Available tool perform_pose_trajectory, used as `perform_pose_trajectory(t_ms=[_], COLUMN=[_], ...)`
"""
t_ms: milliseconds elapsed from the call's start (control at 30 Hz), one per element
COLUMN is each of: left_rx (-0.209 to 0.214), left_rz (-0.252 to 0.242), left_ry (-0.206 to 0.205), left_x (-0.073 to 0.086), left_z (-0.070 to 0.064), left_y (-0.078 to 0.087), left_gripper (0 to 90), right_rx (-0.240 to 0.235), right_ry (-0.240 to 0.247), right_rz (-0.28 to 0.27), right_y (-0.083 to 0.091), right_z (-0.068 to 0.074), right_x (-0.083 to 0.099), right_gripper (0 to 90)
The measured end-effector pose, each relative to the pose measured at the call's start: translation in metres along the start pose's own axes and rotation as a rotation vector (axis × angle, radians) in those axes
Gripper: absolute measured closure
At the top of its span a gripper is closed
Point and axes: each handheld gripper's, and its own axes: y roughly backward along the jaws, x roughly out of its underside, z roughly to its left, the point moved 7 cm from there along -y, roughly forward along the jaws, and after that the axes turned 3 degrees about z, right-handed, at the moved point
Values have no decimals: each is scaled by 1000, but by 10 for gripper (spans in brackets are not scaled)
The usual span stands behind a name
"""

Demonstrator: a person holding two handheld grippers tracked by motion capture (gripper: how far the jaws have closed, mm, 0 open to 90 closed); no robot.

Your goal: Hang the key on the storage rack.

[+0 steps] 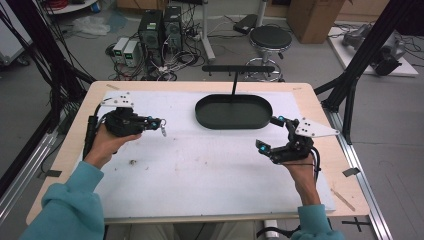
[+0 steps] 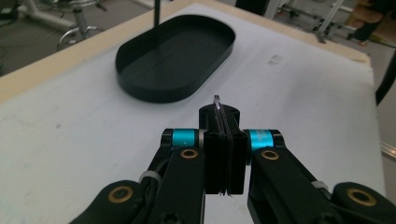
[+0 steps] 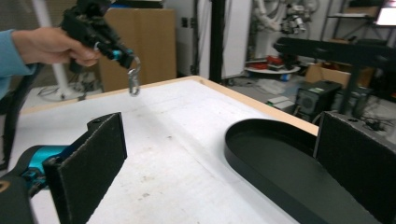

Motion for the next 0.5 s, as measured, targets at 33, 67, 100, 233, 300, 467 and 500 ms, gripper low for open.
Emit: perform_pose_trajectory(t_ms=[33, 67, 100, 233, 300, 467, 500], left_rx=[0, 25, 25, 55, 82, 132, 132], left_rz=[0, -11, -11, -34, -57, -100, -100], left_ry=[0, -13, -13, -30, -43, -69, -69], left_x=[0, -6, -6, -17, -24, -34, -34], left_z=[0, -6, -6, -18, -25, -37, -37], left_y=[0, -5, -5, -16, -23, -34, -34], left_gripper=[885, 886, 885, 885, 886, 885, 885], right_rx=[-11, -21, -32, -65, -90, -146, -146], right_ry=[7, 11, 11, 17, 22, 40, 40], right_rz=[-1, 0, 5, 11, 13, 31, 31], right_y=[-2, -4, -5, -11, -15, -26, -26], right_z=[1, 2, 3, 6, 8, 14, 14], right_x=[-3, -6, -8, -16, -23, -32, -32], right_gripper=[16, 16, 16, 16, 17, 20, 20])
